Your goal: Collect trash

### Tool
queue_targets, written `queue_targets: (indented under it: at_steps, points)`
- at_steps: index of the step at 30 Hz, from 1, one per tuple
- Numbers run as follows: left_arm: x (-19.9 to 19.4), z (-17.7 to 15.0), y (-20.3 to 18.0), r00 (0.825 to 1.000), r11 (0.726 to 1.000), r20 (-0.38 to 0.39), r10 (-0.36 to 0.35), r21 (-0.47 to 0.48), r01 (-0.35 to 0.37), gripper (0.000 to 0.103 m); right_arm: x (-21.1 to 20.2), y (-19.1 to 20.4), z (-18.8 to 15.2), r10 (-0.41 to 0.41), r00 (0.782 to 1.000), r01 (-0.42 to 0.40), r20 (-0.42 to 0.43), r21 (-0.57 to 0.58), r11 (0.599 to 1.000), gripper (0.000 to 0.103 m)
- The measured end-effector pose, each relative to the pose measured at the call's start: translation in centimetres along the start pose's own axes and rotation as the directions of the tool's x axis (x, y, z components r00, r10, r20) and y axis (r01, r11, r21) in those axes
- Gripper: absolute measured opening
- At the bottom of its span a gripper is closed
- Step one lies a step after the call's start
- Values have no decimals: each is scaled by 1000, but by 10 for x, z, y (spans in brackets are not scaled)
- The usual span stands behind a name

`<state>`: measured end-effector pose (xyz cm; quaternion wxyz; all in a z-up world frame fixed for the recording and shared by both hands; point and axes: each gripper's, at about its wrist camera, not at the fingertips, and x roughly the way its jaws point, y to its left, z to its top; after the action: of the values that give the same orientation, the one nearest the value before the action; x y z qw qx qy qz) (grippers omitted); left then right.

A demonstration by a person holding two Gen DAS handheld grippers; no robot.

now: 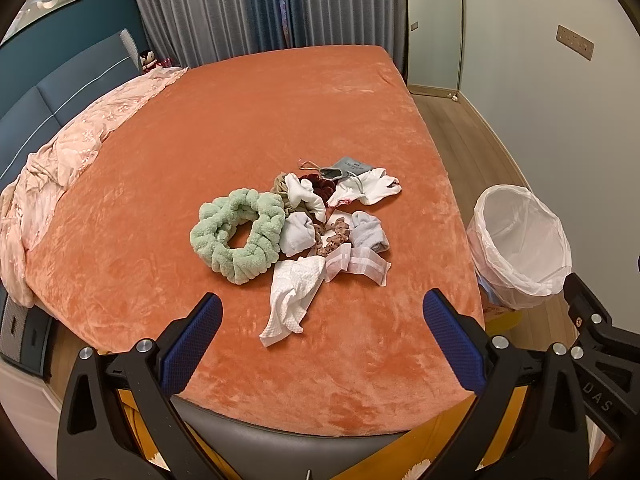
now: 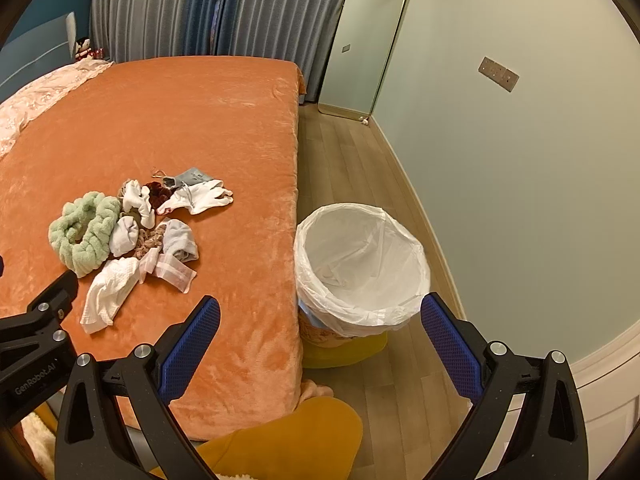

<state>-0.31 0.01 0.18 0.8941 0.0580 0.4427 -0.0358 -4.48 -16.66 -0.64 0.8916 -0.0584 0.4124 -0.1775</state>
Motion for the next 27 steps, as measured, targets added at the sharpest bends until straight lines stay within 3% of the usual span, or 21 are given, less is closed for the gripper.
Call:
queue_targets:
  at_steps: [27]
  points:
    - [-1, 0, 1, 1000, 1000, 2, 0, -2, 0, 96, -3, 1, 0, -4, 1000, 4, 6, -2, 1000, 96]
